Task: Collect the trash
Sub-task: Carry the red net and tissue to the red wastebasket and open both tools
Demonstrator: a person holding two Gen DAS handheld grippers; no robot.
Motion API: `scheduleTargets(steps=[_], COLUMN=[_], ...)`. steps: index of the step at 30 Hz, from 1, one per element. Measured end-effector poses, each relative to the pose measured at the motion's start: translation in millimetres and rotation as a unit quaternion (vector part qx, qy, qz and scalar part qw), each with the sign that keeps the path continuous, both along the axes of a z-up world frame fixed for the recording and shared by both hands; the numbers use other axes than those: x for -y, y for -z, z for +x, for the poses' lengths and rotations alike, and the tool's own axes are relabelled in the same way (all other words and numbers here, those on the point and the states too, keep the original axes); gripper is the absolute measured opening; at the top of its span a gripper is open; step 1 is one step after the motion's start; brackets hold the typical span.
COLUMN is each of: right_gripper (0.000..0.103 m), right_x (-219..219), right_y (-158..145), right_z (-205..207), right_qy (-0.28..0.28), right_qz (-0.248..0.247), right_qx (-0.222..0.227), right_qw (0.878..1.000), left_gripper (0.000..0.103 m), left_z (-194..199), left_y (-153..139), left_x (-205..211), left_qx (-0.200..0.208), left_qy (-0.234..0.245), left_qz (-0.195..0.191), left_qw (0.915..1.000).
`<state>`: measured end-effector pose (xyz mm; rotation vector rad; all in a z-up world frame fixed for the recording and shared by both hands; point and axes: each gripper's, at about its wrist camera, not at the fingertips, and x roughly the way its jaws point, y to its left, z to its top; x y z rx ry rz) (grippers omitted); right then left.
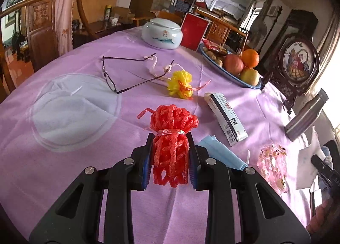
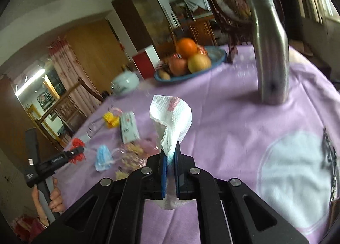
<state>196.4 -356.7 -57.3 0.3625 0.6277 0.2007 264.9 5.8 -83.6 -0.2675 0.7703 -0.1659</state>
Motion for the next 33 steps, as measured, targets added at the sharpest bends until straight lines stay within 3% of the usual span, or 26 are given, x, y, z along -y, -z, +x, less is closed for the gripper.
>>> scheduleTargets(steps=[11, 14, 17, 24, 27, 33], right_gripper=[0.007, 0.007, 0.007, 0.007, 0.007, 0.007], right_x=[-2.0, -3.2, -5.2, -16.0, -21.8, -49.5], right_y=[8.0, 9.8, 12.0, -1.1, -9.0, -21.1], right_z=[6.3, 7.0, 6.6, -11.2, -22.2, -59.2], right_qy=[-0.002, -0.002, -0.006, -0.018, -0.025, -0.076], right_qz=[0.001, -0.001, 0.0, -0.016, -0.035, 0.013], right_qx=[-0.024, -0.028, -0.033, 0.008, 0.039, 0.066], right_qw=[1.0, 1.0, 0.999, 1.0, 0.998, 0.995], left_gripper=[0.03, 0.03, 0.03, 0.03, 0.03, 0.03], left_z=[-9.5, -21.2, -36.0, -104.1, -149.5, -245.7], left_y=[-5.7, -10.3, -16.6, -38.5, -48.2, -50.7], left_x=[0.5, -8.2, -18.1, -51.8, -79.1, -161.5], left_qx=[0.02, 0.027, 0.031, 0.049, 0.063, 0.064], left_qy=[0.003, 0.01, 0.006, -0.007, -0.033, -0.114], left_qz=[0.006, -0.021, -0.025, -0.026, -0.004, 0.025], left_qw=[0.9998, 0.9994, 0.9992, 0.9985, 0.9975, 0.9912])
